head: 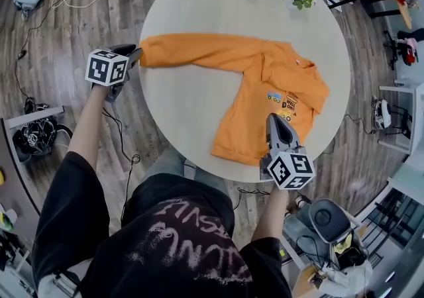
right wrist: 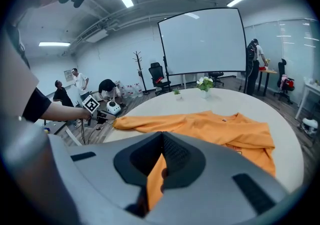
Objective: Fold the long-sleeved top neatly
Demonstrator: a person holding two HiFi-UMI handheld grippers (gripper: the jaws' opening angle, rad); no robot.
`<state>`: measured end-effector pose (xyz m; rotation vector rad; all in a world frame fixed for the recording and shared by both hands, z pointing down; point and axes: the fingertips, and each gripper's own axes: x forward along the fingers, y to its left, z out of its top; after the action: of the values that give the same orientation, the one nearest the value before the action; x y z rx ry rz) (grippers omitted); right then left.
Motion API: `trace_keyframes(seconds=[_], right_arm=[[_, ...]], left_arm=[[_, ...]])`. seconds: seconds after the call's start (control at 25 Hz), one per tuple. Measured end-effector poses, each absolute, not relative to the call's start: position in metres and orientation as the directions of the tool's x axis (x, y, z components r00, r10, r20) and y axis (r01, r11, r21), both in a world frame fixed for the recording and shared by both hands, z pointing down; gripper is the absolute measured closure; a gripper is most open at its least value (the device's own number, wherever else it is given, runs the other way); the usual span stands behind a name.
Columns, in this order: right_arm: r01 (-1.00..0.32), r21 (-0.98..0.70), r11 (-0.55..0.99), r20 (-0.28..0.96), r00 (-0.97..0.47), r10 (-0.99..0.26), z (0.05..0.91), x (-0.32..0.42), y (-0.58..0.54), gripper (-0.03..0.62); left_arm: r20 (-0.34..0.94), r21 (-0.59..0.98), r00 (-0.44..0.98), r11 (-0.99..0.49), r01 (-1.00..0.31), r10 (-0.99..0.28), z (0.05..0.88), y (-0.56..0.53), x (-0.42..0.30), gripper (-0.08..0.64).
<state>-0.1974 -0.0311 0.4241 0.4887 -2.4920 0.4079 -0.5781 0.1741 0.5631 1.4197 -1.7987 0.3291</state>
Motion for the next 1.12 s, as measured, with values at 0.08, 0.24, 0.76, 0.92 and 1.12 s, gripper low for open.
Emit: trace_keyframes(seconds=[0.08, 0.24, 0.76, 0.92, 1.12], right_arm=[[-0.416, -0.182, 0.891, 0.583, -0.776, -0.243, 0.426, -0.201, -0.031, 0.588], [-0.406, -0.184, 0.895, 0.588, -0.775, -0.231, 0.429, -0.206, -0.032, 0.588], [-0.404, -0.193, 0.894, 0.584, -0.78, -0.227, 0.437, -0.189, -0.051, 0.588], [-0.404, -0.203, 0.892, 0.569, -0.79, -0.228, 0.438, -0.17, -0.069, 0.588], [-0.389, -0.234, 0.891, 0.542, -0.813, -0.213, 0.446, -0.134, -0.102, 0.588]], left_arm=[[0.726, 0.277, -0.023, 0.323, -0.905, -0.687, 0.572, 0.173, -0.567, 0.404], [0.757, 0.271, 0.003, 0.31, -0.911, -0.653, 0.591, 0.175, -0.551, 0.399], [0.733, 0.172, -0.14, 0.38, -0.909, -0.665, 0.552, 0.17, -0.596, 0.528], [0.726, 0.1, -0.21, 0.403, -0.91, -0.655, 0.523, 0.163, -0.603, 0.528], [0.724, -0.039, -0.321, 0.428, -0.903, -0.611, 0.486, 0.139, -0.576, 0.532]])
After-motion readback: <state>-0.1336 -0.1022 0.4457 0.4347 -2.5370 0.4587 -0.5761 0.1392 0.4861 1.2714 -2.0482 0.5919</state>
